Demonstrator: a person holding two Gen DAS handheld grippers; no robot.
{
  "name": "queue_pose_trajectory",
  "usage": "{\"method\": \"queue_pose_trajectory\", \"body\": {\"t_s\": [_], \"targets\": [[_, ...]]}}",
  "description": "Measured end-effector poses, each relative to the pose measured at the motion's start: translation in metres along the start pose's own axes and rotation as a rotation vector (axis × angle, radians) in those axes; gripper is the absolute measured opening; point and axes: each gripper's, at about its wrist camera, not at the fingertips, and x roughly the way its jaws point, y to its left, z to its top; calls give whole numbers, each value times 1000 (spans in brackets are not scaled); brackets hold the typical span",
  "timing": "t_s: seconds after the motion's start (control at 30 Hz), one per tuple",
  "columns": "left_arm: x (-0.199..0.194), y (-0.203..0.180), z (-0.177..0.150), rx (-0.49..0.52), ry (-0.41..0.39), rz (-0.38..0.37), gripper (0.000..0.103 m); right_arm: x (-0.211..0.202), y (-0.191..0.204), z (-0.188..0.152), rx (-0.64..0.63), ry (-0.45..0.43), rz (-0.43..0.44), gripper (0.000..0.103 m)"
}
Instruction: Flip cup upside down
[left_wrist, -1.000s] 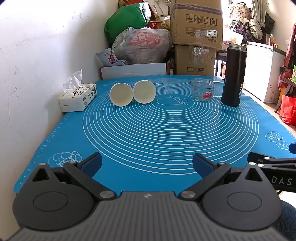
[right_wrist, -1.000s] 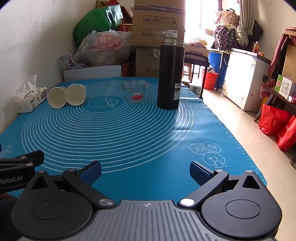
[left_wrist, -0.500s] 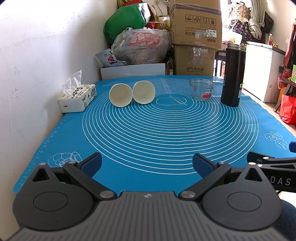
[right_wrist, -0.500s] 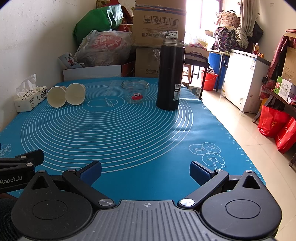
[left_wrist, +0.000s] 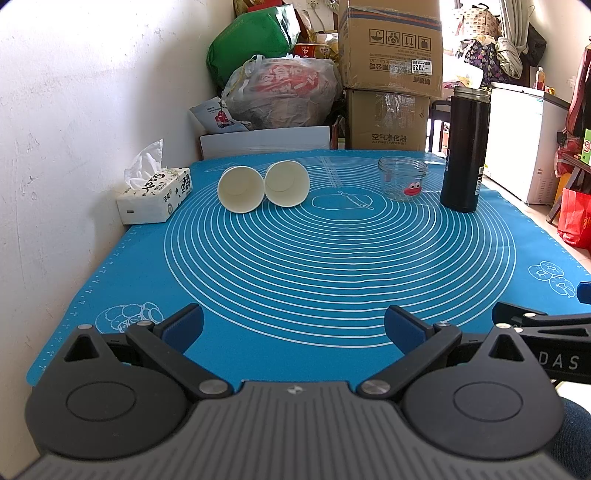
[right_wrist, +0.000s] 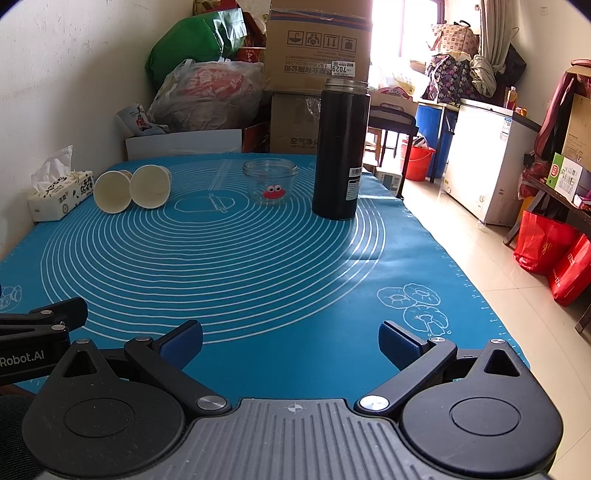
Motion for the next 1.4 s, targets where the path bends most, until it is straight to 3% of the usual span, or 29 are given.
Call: {"method": "queue_pose_trajectory", "body": {"t_s": [1.4], "targets": [[-2,-1,-1,1,1,0,103,1,1,0,-4,2,-2,103]]}}
